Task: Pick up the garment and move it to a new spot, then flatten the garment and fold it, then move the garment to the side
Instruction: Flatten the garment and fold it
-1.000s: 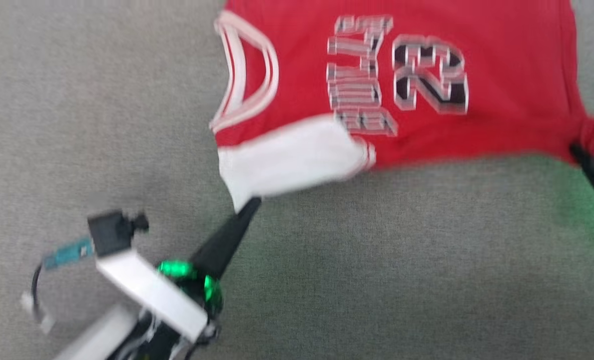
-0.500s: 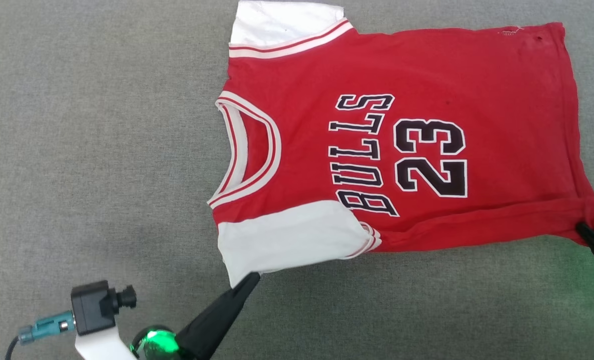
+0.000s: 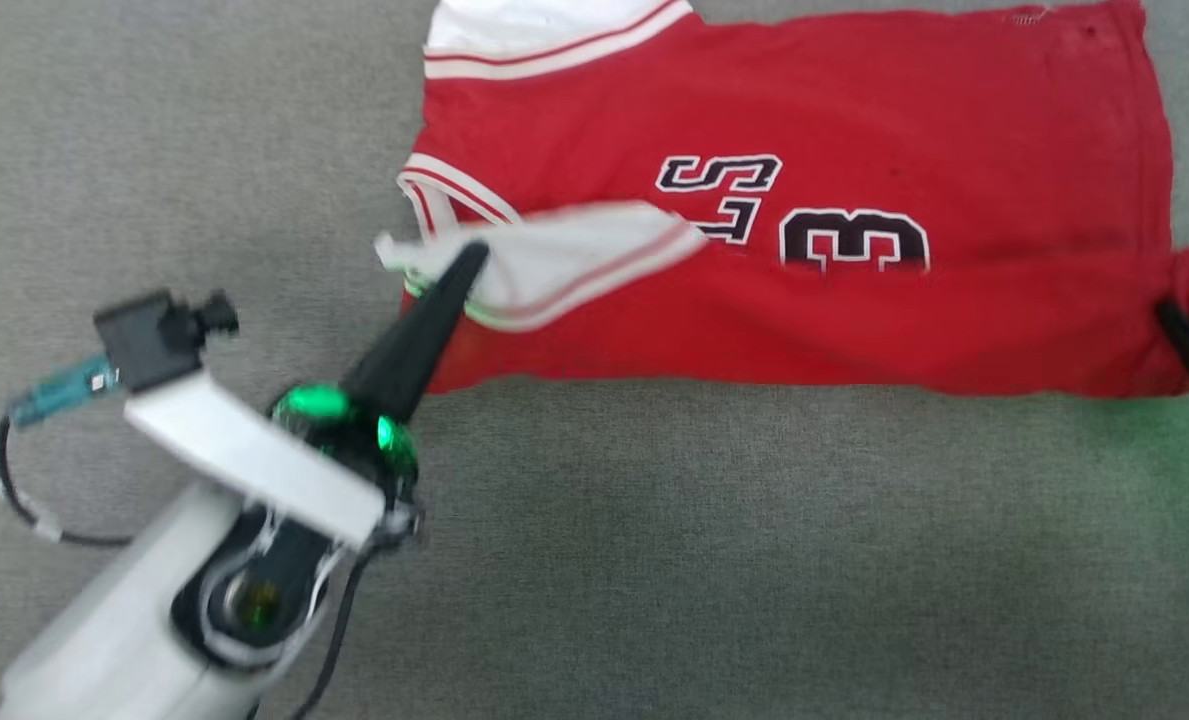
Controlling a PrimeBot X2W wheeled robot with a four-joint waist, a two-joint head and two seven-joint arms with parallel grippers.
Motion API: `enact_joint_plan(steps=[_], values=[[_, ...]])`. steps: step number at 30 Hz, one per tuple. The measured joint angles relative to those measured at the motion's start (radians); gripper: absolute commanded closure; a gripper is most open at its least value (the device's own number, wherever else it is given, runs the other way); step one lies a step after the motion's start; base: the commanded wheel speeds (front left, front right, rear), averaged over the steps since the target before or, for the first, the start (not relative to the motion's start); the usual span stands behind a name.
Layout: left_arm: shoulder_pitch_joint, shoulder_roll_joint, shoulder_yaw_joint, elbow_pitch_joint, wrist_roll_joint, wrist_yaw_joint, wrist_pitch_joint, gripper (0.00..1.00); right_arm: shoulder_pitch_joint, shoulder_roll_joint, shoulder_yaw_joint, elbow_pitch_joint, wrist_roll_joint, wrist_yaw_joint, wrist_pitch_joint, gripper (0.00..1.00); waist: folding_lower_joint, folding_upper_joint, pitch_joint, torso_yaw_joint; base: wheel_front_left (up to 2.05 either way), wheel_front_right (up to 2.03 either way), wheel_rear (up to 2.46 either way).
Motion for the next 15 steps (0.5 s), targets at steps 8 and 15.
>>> enact_joint_plan(steps=[8,15], values=[[-0.153,-0.068,0.021,0.214,0.000,0.000,0.014,1.00,-0.137,0.057,-0.014,0.092,-0.022,0.000,0.029,1.00,0.0000,0.0000,0.072,-0.008,0.00,0.00,0.00],[-0.229,-0.096,-0.007,0.364,0.055,0.000,0.018,1.00,-0.198,0.071,0.025,0.158,-0.041,0.000,0.018,1.00,0.0000,0.0000,0.139,-0.008,0.00,0.00,0.00]])
